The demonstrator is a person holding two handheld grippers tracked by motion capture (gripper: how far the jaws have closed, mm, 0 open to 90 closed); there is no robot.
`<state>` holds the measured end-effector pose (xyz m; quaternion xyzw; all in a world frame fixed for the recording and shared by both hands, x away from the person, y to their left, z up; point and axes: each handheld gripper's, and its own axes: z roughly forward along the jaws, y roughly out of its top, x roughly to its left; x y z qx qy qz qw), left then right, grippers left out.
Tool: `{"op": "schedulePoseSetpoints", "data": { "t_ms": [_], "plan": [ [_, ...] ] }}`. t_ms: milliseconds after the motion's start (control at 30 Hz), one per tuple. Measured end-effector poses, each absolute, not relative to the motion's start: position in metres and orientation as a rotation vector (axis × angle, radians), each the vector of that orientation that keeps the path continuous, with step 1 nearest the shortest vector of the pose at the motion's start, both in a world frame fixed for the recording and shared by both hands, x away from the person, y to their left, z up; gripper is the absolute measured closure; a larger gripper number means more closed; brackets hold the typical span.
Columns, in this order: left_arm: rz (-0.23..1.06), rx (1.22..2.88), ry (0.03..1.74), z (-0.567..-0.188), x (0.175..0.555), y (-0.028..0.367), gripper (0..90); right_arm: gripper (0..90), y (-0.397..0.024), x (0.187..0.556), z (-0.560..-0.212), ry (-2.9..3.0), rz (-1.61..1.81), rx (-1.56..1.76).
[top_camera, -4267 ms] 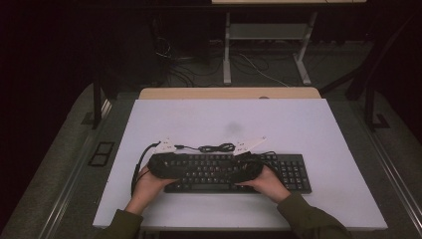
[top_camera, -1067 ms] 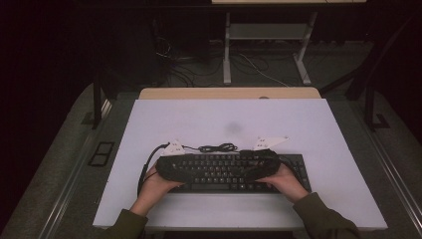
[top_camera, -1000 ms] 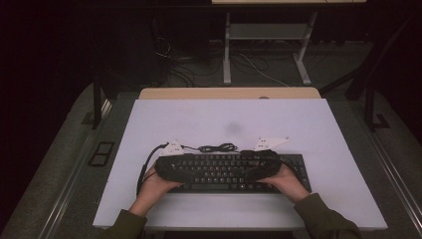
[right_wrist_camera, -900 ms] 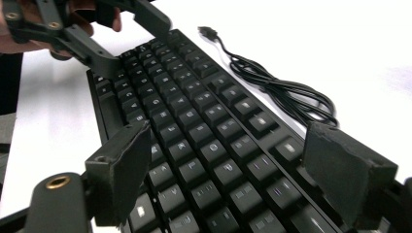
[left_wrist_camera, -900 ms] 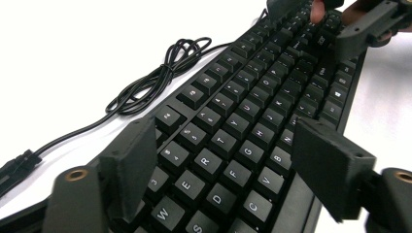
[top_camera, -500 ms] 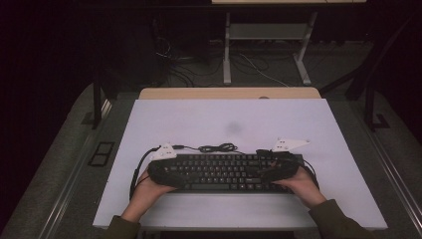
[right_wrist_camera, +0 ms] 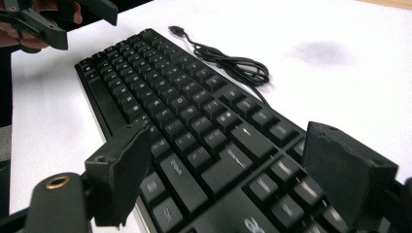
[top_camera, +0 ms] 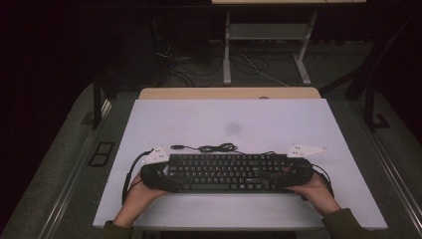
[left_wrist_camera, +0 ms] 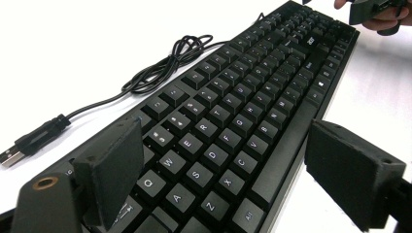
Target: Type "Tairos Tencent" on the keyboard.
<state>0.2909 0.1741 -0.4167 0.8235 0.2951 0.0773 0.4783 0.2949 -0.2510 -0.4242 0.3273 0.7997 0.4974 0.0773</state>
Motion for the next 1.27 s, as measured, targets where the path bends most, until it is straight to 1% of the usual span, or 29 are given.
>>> {"op": "schedulePoseSetpoints", "data": {
  "t_ms": [333, 500, 700, 800, 967, 1267],
  "plan": [
    [0.180, 2.022, 0.710, -0.419, 0.287, 0.179, 13.3, 17.7, -0.282, 0.279, -0.429, 2.354, 1.458, 1.020],
    [0.180, 2.015, 0.712, -0.419, 0.286, 0.180, 10.4, 17.7, -0.292, 0.274, -0.432, 2.337, 1.453, 1.049],
    [0.193, 2.008, 0.728, -0.419, 0.286, 0.182, 6.0, 17.6, -0.299, 0.271, -0.433, 2.331, 1.448, 1.045],
    [0.210, 2.010, 0.731, -0.420, 0.285, 0.183, 5.3, 17.7, -0.302, 0.270, -0.435, 2.329, 1.437, 1.047],
    [0.221, 2.026, 0.740, -0.421, 0.285, 0.181, 0.0, 17.7, -0.304, 0.269, -0.436, 2.324, 1.439, 1.058],
    [0.221, 2.034, 0.763, -0.422, 0.285, 0.183, 0.0, 17.6, -0.304, 0.270, -0.435, 2.332, 1.433, 1.048]
  ]
}}
